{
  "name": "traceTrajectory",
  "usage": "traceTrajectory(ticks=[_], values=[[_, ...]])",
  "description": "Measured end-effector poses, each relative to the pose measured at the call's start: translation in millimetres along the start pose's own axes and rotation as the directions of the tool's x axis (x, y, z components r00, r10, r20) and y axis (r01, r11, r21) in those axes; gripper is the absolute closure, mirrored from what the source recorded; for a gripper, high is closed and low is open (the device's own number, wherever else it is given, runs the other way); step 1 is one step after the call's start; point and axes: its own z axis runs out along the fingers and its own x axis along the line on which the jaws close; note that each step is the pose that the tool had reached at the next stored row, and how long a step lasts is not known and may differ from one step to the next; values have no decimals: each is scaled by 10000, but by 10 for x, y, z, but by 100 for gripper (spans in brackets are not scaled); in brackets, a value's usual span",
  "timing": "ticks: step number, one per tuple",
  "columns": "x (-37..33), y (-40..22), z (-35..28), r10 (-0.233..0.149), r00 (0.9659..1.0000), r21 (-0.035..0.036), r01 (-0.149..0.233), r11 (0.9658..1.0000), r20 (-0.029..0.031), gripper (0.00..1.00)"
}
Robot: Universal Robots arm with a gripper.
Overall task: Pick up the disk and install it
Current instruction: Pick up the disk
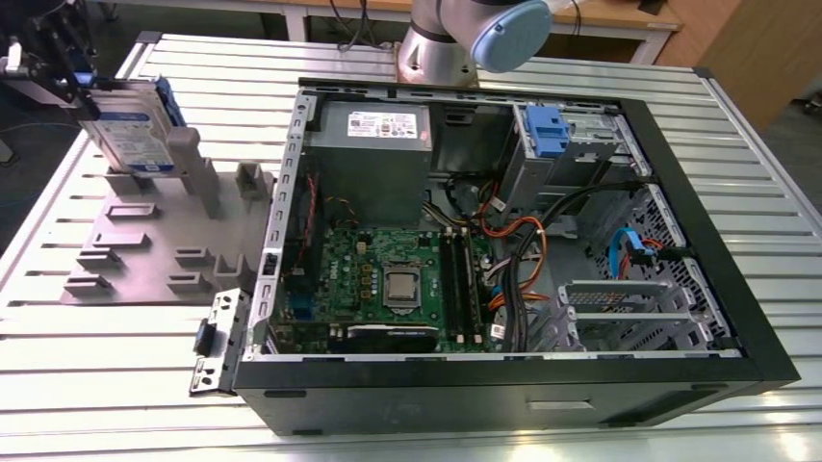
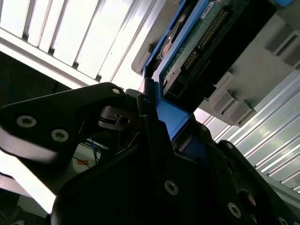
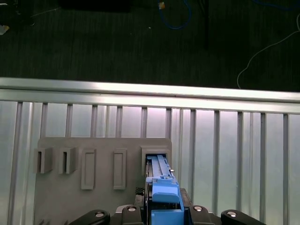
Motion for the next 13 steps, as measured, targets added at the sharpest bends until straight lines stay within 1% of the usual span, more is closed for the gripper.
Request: traceTrajectory(ticks=[6,13], values=[[0,0,-5,-1,10000,-2,1,10000,-1,63],[-3,2,-62,0,10000,-3,0,10000,-1,63]])
